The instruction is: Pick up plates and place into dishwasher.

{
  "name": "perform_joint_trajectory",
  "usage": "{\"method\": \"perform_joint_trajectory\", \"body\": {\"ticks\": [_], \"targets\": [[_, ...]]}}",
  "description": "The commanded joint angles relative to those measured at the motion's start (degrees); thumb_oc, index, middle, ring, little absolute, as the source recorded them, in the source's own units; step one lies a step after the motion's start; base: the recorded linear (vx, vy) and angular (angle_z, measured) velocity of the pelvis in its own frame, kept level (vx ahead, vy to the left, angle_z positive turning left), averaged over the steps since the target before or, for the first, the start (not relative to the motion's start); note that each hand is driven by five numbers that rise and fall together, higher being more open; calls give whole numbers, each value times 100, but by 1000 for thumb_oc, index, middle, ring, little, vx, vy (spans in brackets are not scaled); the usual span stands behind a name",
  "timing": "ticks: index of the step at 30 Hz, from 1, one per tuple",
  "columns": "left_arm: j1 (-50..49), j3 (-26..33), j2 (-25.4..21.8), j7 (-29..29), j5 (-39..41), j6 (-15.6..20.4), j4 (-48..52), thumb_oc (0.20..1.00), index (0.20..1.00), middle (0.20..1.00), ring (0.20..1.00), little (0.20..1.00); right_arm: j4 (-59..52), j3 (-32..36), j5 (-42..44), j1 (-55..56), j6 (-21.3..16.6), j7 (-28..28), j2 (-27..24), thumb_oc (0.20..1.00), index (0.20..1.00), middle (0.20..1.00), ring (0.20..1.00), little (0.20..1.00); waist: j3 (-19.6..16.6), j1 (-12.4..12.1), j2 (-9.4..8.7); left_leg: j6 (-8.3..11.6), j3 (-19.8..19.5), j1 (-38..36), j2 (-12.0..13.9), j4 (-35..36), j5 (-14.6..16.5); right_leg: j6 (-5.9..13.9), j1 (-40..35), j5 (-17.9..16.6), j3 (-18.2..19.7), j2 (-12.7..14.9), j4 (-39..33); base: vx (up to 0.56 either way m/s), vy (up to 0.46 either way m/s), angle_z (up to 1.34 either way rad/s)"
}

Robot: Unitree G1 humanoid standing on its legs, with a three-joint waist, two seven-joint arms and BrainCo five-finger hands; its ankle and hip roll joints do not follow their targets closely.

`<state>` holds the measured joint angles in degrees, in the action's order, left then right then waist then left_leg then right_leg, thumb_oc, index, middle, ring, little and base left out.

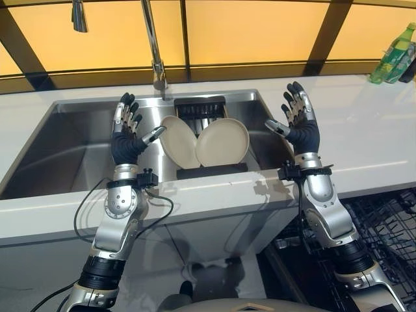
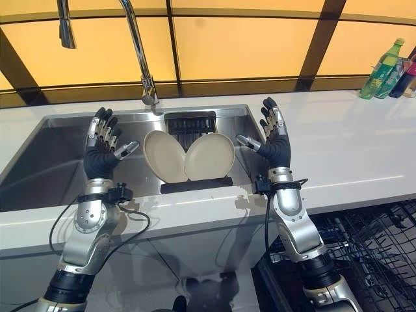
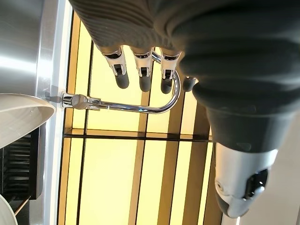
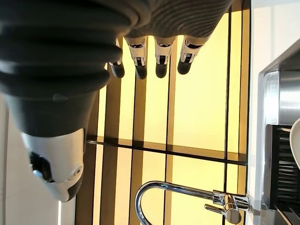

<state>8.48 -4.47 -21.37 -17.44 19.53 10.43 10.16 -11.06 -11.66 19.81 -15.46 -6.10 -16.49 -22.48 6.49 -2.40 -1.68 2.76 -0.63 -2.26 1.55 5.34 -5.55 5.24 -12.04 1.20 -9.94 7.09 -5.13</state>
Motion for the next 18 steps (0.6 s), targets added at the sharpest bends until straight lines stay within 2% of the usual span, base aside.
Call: {"method": "perform_joint_trajectory", "body": {"ticks": [1, 3, 18], "targets": [[53, 48, -184, 82, 126, 203, 179, 1000, 1000, 1000, 1000, 1000, -384, 202, 108, -6, -401, 21, -16, 1000, 1000, 1000, 1000, 1000, -360, -98, 106, 332, 174, -344, 499, -91, 487, 257, 443, -224, -39, 260, 166, 0, 0, 0], [16, 70, -169, 158, 141, 304, 211, 1000, 1000, 1000, 1000, 1000, -386, 225, 124, -22, -380, 28, -12, 1000, 1000, 1000, 1000, 1000, -351, -104, 106, 334, 177, -344, 501, -93, 487, 255, 447, -228, -35, 257, 167, 0, 0, 0], [153, 127, -271, 191, -185, 382, 139, 1000, 1000, 1000, 1000, 1000, -343, 145, 123, -29, -385, 29, 15, 1000, 1000, 1000, 1000, 1000, -380, -59, 129, 340, 215, -355, 504, -85, 486, 265, 448, -223, -3, 272, 166, 0, 0, 0]]}}
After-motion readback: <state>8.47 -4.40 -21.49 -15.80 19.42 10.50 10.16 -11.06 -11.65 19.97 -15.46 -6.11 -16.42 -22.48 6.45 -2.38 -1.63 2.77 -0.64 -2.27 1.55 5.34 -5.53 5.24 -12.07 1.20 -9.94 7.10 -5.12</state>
